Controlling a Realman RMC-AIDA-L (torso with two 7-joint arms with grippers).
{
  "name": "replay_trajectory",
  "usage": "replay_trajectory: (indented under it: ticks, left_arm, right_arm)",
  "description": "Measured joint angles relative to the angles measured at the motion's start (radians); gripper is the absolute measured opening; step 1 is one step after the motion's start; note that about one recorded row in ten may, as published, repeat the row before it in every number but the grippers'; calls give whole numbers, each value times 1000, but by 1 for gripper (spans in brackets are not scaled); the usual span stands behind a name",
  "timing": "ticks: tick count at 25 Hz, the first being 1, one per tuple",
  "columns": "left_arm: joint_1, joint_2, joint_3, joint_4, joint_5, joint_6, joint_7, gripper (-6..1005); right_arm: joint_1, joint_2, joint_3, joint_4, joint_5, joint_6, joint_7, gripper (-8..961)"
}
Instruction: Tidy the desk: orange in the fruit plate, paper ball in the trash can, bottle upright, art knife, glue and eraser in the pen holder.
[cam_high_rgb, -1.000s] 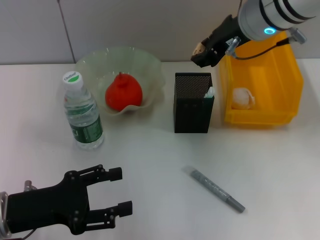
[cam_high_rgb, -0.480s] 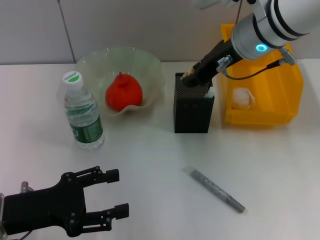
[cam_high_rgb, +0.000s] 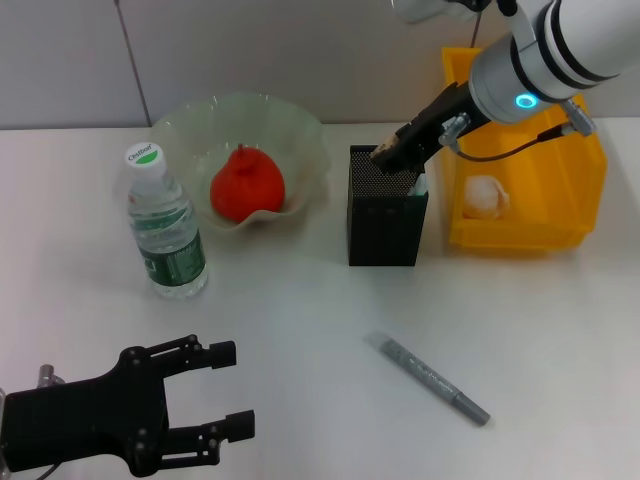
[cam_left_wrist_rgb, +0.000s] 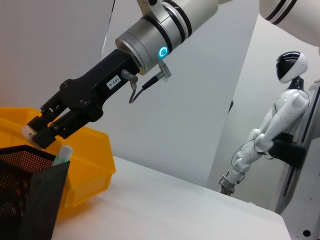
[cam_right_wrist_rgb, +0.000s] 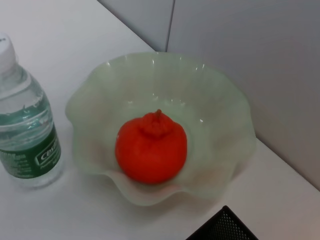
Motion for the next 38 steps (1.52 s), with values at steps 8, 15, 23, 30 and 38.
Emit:
replay_trajectory:
  ticks: [8, 15, 23, 30, 38]
  left_arm:
    - [0, 1, -1, 0, 0, 3, 0, 812]
    - [1, 1, -1, 0, 0, 3, 0, 811]
    - [3, 2, -1, 0, 12, 8, 27, 811]
    - [3, -2, -1, 0, 43, 10, 51, 810]
    - [3, -2, 0, 0, 51, 12, 52, 810]
  right_arm:
    - [-4, 0, -5, -3, -9, 3, -3, 467]
    - [-46, -2, 11, -117, 99, -38, -4, 704]
    - [-63, -5, 39, -276, 211, -403, 50, 734]
    - [-11, -3, 25, -95, 157, -466, 97, 735]
    - [59, 1, -38, 156, 130, -332, 101, 735]
